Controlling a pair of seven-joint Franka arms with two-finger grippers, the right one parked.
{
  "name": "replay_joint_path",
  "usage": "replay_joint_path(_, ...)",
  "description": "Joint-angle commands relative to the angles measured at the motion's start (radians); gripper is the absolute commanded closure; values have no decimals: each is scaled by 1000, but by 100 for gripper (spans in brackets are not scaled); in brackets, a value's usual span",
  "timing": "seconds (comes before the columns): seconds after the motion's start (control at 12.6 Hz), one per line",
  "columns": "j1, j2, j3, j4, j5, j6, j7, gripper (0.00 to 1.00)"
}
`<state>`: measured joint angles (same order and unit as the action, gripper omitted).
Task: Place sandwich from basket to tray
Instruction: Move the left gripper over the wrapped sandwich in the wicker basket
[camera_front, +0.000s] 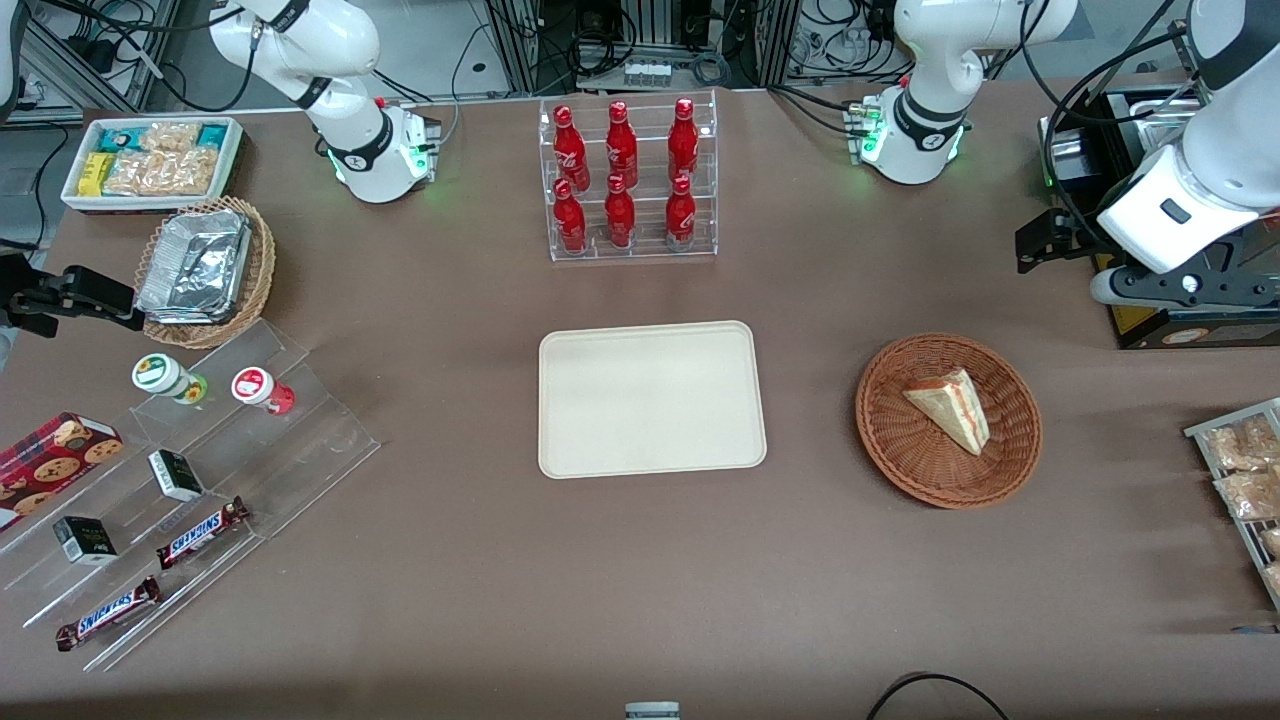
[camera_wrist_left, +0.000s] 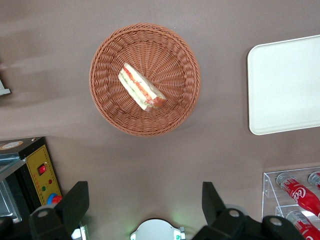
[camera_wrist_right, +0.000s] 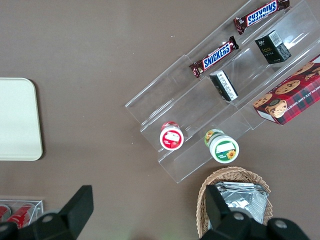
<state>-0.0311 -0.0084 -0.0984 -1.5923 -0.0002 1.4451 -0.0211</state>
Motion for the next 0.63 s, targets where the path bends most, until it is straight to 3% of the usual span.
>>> replay_joint_path(0.0,5,16,-1,22,8,12,9,0)
replay_joint_path(0.56,5,96,-1,-24,16,92,3,0)
